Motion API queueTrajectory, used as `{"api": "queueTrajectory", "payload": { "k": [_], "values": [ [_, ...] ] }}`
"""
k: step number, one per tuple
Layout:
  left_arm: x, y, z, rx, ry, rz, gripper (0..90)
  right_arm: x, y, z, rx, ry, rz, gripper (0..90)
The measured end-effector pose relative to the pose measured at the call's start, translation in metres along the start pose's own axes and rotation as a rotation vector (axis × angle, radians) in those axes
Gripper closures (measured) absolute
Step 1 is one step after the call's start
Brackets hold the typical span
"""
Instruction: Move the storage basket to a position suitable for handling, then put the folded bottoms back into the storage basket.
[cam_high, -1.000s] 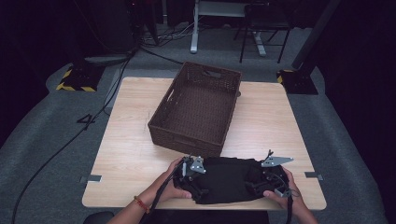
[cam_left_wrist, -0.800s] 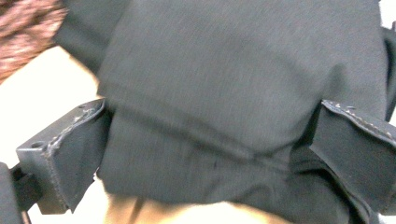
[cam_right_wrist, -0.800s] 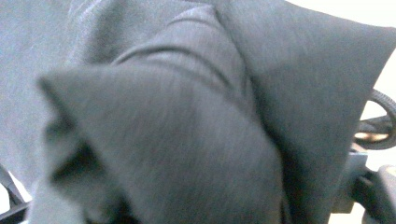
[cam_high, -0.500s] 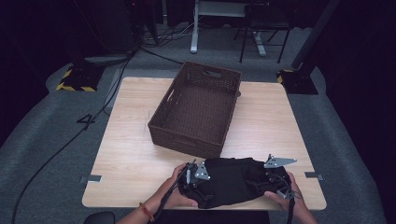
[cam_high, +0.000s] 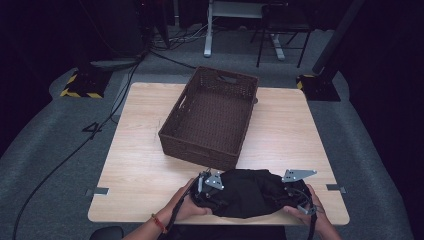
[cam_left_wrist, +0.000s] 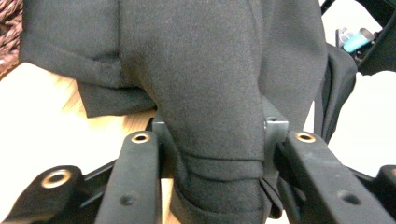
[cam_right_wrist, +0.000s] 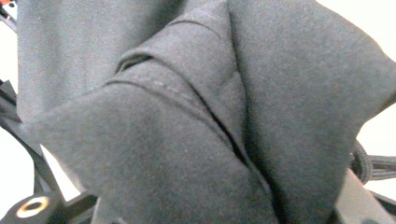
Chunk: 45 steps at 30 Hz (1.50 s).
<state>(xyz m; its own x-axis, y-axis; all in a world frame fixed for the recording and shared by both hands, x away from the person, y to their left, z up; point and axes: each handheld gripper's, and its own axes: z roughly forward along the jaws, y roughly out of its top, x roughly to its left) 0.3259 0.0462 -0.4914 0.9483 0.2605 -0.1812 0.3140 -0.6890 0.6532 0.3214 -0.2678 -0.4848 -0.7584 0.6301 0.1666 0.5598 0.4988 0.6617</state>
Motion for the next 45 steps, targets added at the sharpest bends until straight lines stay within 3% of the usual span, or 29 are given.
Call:
{"api": "queueTrajectory", "payload": {
  "k": [12,16,18,22,26,29,32,45],
  "values": [
    [-0.005,-0.002,-0.001,-0.015,0.027,0.052,68.7,0.004,-0.006,-0.004,-0.05,-0.005,-0.049,57.5],
    [-0.004,-0.005,0.0,-0.039,0.022,0.037,68.4,0.003,-0.007,-0.005,-0.059,-0.004,-0.048,57.6],
    [-0.007,-0.005,-0.001,-0.031,0.043,0.048,68.4,0.002,-0.008,-0.005,-0.066,0.004,-0.039,57.5],
    [-0.006,-0.006,-0.001,-0.039,0.039,0.054,68.5,0.002,-0.008,-0.005,-0.072,0.004,-0.047,57.6],
    [-0.009,-0.004,-0.001,-0.037,0.057,0.092,69.2,0.004,-0.009,-0.007,-0.078,-0.009,-0.06,58.9],
    [-0.011,-0.003,-0.001,-0.033,0.066,0.097,69.9,0.005,-0.009,-0.009,-0.084,-0.011,-0.066,59.8],
    [-0.015,0.001,-0.001,-0.044,0.087,0.128,71.0,0.005,-0.012,-0.015,-0.103,-0.015,-0.064,61.7],
    [-0.021,0.017,-0.004,-0.076,0.115,0.178,71.7,0.005,-0.011,-0.038,-0.132,-0.058,-0.07,62.5]
  ]
}}
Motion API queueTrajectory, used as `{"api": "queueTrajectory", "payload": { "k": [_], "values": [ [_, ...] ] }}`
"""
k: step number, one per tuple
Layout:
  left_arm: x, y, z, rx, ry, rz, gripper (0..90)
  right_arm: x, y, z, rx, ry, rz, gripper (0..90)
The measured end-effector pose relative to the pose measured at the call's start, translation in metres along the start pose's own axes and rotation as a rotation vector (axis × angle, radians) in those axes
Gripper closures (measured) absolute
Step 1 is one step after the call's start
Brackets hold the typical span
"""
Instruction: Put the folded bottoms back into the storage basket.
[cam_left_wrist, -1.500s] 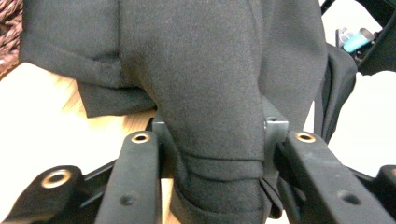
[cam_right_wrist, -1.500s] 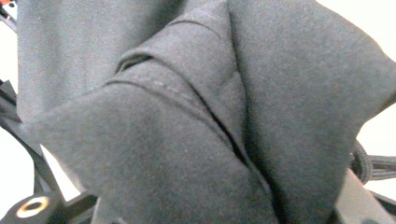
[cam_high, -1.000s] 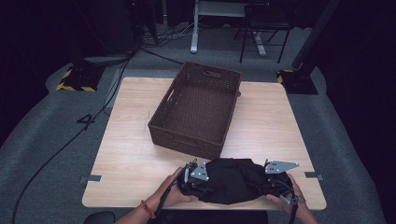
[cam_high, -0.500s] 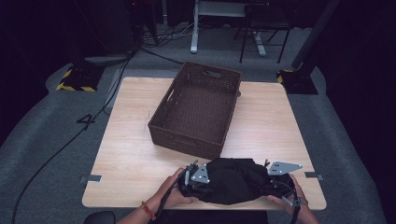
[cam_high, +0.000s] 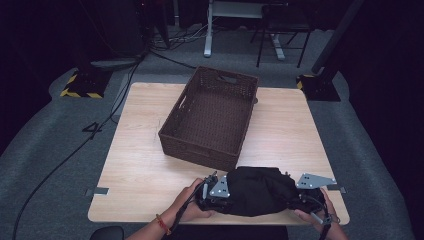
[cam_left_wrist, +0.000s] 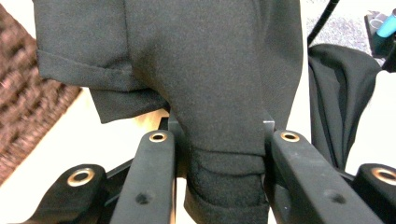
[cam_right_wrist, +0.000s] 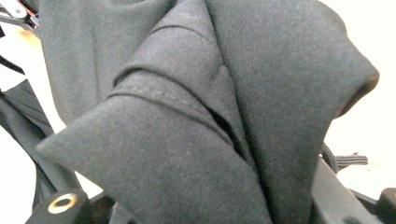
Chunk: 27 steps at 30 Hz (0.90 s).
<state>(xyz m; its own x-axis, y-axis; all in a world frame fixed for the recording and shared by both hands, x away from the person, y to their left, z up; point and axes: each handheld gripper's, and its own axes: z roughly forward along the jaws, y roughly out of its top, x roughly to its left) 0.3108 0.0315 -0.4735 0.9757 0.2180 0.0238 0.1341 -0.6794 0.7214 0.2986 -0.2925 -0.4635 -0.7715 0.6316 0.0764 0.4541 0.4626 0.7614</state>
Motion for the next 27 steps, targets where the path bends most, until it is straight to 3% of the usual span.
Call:
{"api": "queueTrajectory", "payload": {
  "k": [8,16,22,27],
  "values": [
    [0.007,0.027,-0.01,-0.026,0.024,0.041,71.7,-0.005,0.013,-0.021,-0.031,-0.038,-0.013,62.5],
    [0.015,0.047,-0.018,-0.051,0.028,0.05,71.7,-0.008,0.028,-0.038,-0.049,-0.071,-0.016,62.5],
    [0.02,0.07,-0.027,-0.101,0.043,0.067,71.7,-0.012,0.043,-0.06,-0.08,-0.109,-0.022,62.4],
    [0.025,0.085,-0.032,-0.133,0.064,0.08,71.8,-0.015,0.054,-0.068,-0.101,-0.132,-0.025,62.4]
  ]
}}
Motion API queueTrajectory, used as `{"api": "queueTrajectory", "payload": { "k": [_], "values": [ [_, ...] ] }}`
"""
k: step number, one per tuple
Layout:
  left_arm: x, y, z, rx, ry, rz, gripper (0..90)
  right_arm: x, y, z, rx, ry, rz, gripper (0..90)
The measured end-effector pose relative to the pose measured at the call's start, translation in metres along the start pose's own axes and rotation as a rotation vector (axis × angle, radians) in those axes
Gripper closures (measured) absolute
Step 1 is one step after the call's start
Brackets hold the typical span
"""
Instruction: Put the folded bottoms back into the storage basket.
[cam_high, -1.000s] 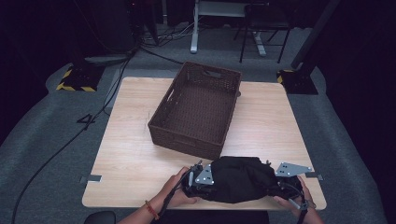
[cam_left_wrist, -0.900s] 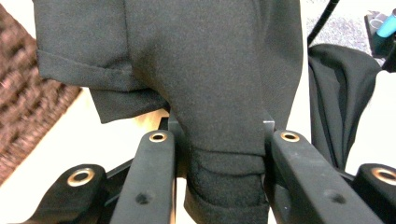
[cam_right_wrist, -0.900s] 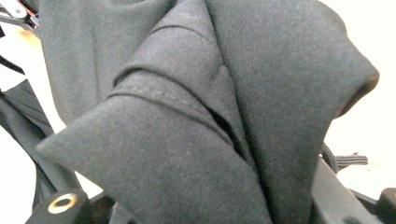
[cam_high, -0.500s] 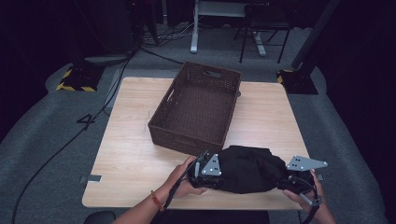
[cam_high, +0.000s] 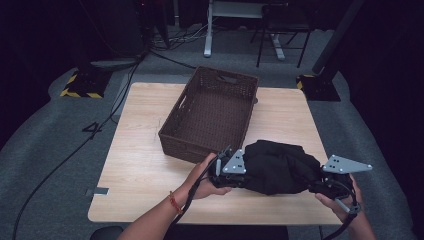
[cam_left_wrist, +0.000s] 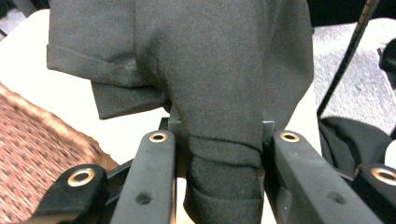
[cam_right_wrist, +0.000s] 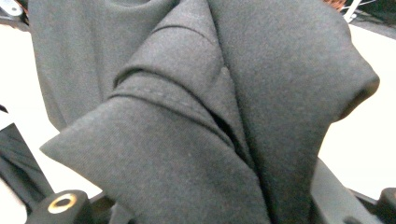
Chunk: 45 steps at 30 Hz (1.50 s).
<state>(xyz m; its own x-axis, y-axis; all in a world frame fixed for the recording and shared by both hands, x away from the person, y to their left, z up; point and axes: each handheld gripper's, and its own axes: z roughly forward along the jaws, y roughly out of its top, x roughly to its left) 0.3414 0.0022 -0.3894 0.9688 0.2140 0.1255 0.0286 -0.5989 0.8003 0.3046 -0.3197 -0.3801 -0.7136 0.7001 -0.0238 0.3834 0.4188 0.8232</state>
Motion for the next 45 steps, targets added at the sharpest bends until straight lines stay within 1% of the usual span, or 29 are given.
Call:
{"api": "queueTrajectory", "payload": {
  "k": [2,3,4,5,6,8,11,12,14,16,17,20,22,23,24,25,27,28,29,32,33,35,37,38,39,41,42,43,45],
  "values": [
    [0.001,0.002,-0.001,0.001,0.003,0.002,71.8,-0.001,0.003,-0.001,-0.004,-0.008,-0.004,62.4],
    [0.004,0.007,-0.002,-0.007,0.014,0.007,71.7,-0.002,0.006,-0.002,-0.008,-0.014,-0.007,62.5],
    [0.006,0.009,-0.003,-0.011,0.014,0.012,71.8,-0.002,0.008,-0.003,-0.012,-0.019,-0.007,62.5],
    [0.006,0.009,-0.003,-0.011,0.014,0.012,71.8,-0.002,0.008,-0.003,-0.012,-0.019,-0.007,62.5],
    [0.008,0.013,-0.005,-0.014,0.027,0.014,71.7,-0.004,0.012,-0.004,-0.019,-0.023,-0.01,62.5],
    [0.01,0.014,-0.005,-0.02,0.03,0.012,71.7,-0.005,0.014,-0.004,-0.02,-0.027,-0.011,62.4],
    [0.014,0.019,-0.009,-0.04,0.045,0.016,71.8,-0.006,0.022,-0.006,-0.03,-0.043,-0.023,62.4],
    [0.015,0.02,-0.011,-0.047,0.05,0.021,71.7,-0.007,0.025,-0.007,-0.035,-0.043,-0.025,62.4],
    [0.017,0.021,-0.012,-0.053,0.058,0.017,71.7,-0.008,0.027,-0.007,-0.04,-0.042,-0.025,62.4],
    [0.02,0.024,-0.017,-0.06,0.069,0.019,71.7,-0.009,0.036,-0.007,-0.047,-0.047,-0.033,62.4],
    [0.02,0.024,-0.017,-0.06,0.069,0.019,71.7,-0.009,0.036,-0.007,-0.047,-0.047,-0.033,62.4],
    [0.026,0.028,-0.025,-0.069,0.087,0.017,71.7,-0.01,0.047,-0.004,-0.056,-0.046,-0.04,62.4],
    [0.028,0.029,-0.028,-0.07,0.091,0.016,71.7,-0.01,0.049,-0.004,-0.057,-0.045,-0.041,62.4],
    [0.03,0.029,-0.03,-0.072,0.095,0.016,71.7,-0.011,0.055,-0.002,-0.059,-0.043,-0.044,62.4],
    [0.032,0.03,-0.032,-0.071,0.1,0.015,71.7,-0.011,0.055,-0.002,-0.059,-0.043,-0.044,62.4],
    [0.035,0.031,-0.037,-0.072,0.114,0.017,71.7,-0.011,0.062,0.0,-0.059,-0.048,-0.054,62.4],
    [0.038,0.032,-0.043,-0.077,0.128,0.02,71.7,-0.01,0.069,0.002,-0.063,-0.046,-0.063,62.4],
    [0.038,0.032,-0.043,-0.077,0.128,0.02,71.7,-0.01,0.069,0.002,-0.063,-0.046,-0.063,62.4],
    [0.04,0.033,-0.047,-0.085,0.138,0.015,71.7,-0.01,0.077,0.005,-0.071,-0.039,-0.067,62.5],
    [0.044,0.032,-0.054,-0.089,0.163,0.017,71.7,-0.01,0.082,0.008,-0.079,-0.039,-0.073,62.4],
    [0.046,0.032,-0.058,-0.09,0.171,0.015,71.6,-0.009,0.089,0.013,-0.083,-0.037,-0.078,62.4],
    [0.051,0.029,-0.065,-0.09,0.191,0.008,71.7,-0.008,0.094,0.018,-0.085,-0.035,-0.078,62.5],
    [0.052,0.028,-0.067,-0.089,0.196,0.007,71.6,-0.007,0.096,0.02,-0.085,-0.033,-0.08,62.4],
    [0.056,0.025,-0.072,-0.088,0.208,0.002,71.6,-0.006,0.102,0.027,-0.09,-0.031,-0.084,62.5],
    [0.056,0.025,-0.072,-0.088,0.208,0.002,71.6,-0.005,0.103,0.029,-0.091,-0.029,-0.083,62.5],
    [0.063,0.02,-0.079,-0.086,0.222,-0.014,71.6,-0.004,0.107,0.036,-0.097,-0.023,-0.079,62.5],
    [0.063,0.02,-0.079,-0.086,0.222,-0.014,71.6,-0.004,0.107,0.036,-0.097,-0.023,-0.079,62.5],
    [0.067,0.016,-0.083,-0.081,0.233,-0.02,71.6,-0.003,0.112,0.045,-0.098,-0.016,-0.078,62.5],
    [0.069,0.014,-0.085,-0.081,0.237,-0.028,71.6,-0.002,0.114,0.048,-0.096,-0.016,-0.076,62.5]
  ]
}}
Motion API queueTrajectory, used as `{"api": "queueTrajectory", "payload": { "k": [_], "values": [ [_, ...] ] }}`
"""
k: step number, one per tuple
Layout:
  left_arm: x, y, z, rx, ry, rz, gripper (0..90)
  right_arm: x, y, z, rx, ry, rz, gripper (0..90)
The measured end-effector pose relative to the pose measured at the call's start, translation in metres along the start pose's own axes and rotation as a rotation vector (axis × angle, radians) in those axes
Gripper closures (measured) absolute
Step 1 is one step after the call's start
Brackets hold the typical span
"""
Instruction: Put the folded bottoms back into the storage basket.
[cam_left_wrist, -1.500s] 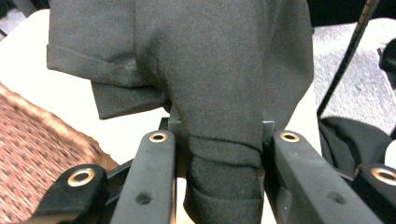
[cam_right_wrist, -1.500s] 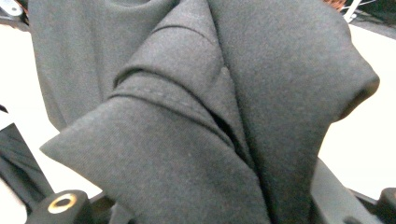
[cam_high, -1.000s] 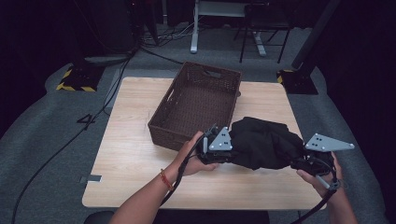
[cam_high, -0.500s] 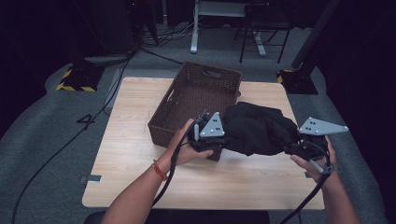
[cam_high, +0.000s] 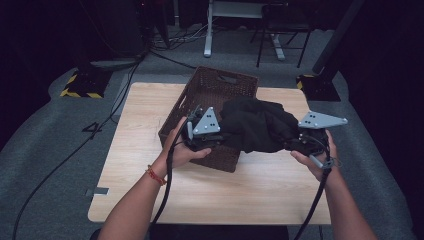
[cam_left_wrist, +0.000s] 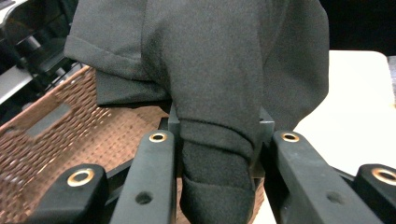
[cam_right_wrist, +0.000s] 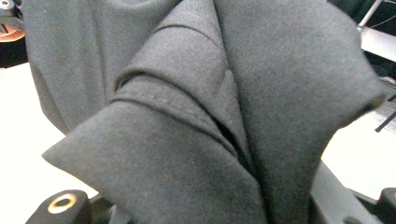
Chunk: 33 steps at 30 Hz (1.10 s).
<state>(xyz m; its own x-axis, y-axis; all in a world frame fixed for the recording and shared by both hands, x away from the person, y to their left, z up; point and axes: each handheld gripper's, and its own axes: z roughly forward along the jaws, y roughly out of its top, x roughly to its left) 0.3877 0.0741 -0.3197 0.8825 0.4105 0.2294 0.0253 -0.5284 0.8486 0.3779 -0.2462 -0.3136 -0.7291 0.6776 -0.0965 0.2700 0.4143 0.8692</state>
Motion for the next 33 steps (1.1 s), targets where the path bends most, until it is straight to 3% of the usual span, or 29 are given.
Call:
{"api": "queueTrajectory", "payload": {
  "k": [16,30,33],
  "values": [
    [0.033,-0.023,-0.028,0.028,0.099,-0.061,71.5,0.011,0.03,0.055,0.0,0.033,-0.001,62.4],
    [0.053,-0.042,-0.037,0.06,0.166,-0.098,71.4,0.017,0.042,0.092,0.027,0.053,-0.001,62.5],
    [0.059,-0.051,-0.037,0.084,0.189,-0.116,71.4,0.02,0.044,0.108,0.049,0.05,-0.005,62.4]
  ]
}}
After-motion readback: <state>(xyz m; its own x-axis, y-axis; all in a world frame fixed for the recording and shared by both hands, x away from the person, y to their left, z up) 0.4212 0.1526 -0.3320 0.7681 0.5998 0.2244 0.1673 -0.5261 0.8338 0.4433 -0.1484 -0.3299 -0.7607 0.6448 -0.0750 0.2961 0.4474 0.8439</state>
